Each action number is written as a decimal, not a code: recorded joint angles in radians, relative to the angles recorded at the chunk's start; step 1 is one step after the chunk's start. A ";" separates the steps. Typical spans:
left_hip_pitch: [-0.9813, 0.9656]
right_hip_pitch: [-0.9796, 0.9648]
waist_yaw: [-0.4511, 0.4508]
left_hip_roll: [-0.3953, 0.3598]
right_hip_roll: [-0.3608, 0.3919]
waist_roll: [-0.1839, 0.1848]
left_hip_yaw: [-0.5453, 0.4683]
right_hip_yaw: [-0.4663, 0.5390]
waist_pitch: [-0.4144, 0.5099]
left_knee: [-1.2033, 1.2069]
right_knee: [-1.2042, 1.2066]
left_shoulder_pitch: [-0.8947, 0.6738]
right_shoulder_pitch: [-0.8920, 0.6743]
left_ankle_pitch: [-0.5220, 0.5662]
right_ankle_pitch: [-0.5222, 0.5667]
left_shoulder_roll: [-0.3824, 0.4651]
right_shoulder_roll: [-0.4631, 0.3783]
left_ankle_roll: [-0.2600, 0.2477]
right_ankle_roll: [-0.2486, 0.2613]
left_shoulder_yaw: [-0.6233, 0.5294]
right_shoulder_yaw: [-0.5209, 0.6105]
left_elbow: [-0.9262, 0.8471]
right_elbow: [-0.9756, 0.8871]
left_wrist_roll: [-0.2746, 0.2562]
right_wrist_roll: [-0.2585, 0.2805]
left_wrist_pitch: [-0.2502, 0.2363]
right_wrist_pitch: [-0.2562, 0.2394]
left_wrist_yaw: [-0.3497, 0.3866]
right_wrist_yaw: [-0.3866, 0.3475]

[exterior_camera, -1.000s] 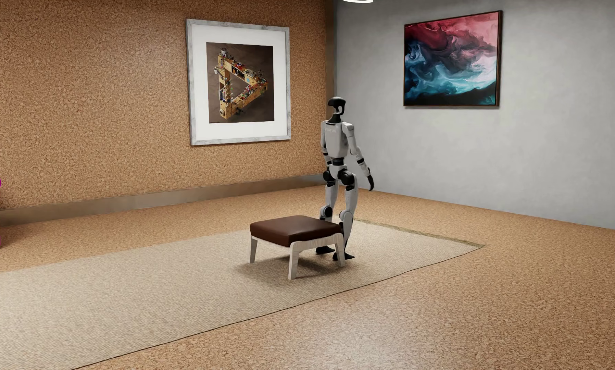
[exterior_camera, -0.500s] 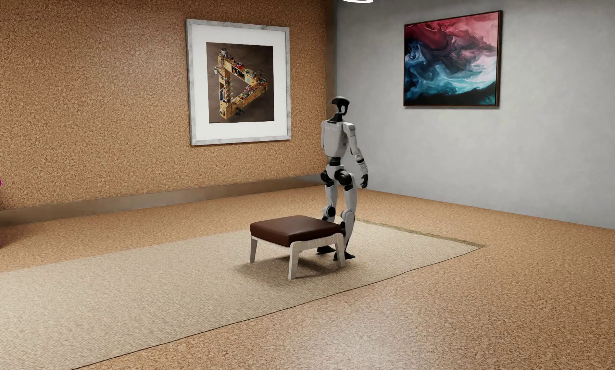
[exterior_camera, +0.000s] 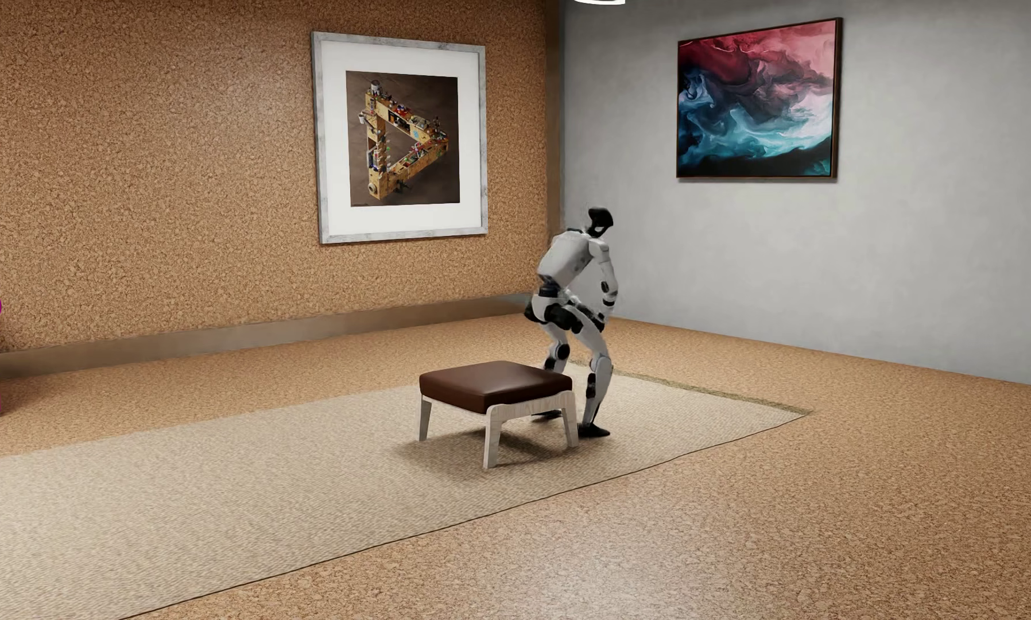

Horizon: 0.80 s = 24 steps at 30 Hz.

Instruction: Sit on the dark chair

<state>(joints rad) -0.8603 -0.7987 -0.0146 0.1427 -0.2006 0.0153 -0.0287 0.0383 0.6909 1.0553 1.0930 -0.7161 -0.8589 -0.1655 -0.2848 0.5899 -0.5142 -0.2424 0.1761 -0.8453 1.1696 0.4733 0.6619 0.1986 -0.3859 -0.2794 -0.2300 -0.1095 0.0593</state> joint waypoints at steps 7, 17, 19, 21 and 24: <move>-0.418 -0.403 0.003 0.042 -0.029 -0.004 -0.080 0.110 0.144 0.469 0.489 -0.170 -0.312 -0.105 -0.142 0.318 -0.342 -0.085 0.030 -0.061 0.223 -0.457 -0.502 -0.191 0.148 -0.086 -0.038 0.313 -0.423; -0.596 -0.593 0.007 0.052 -0.036 -0.012 -0.138 0.196 0.186 0.877 0.899 -0.101 -0.282 -0.142 -0.202 0.431 -0.522 -0.074 0.043 0.079 0.125 -0.676 -0.713 -0.239 0.188 -0.103 -0.029 0.376 -0.519; -0.569 -0.568 0.011 0.047 -0.036 -0.010 -0.139 0.204 0.168 0.912 0.930 -0.071 -0.199 -0.131 -0.188 0.389 -0.486 -0.056 0.043 0.106 0.033 -0.630 -0.669 -0.212 0.171 -0.078 -0.016 0.320 -0.463; -0.512 -0.512 0.009 0.050 -0.039 -0.008 -0.137 0.198 0.148 0.925 0.941 -0.019 -0.092 -0.114 -0.169 0.344 -0.423 -0.044 0.039 0.135 -0.080 -0.560 -0.593 -0.184 0.154 -0.061 -0.007 0.263 -0.399; -0.402 -0.408 0.007 0.060 -0.041 -0.017 -0.125 0.184 0.111 0.903 0.921 0.127 0.108 -0.080 -0.133 0.227 -0.276 -0.034 0.028 0.243 -0.289 -0.427 -0.423 -0.117 0.115 -0.040 -0.003 0.186 -0.304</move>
<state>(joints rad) -1.2626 -1.2070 -0.0073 0.2025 -0.2415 -0.0016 -0.1539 0.2219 0.8017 1.9581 2.0144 -0.5889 -0.7507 -0.2457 -0.4178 0.8171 -0.7905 -0.2759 0.2046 -0.6020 0.8808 0.0459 0.2393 0.0816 -0.2704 -0.3191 -0.2333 0.0769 -0.2451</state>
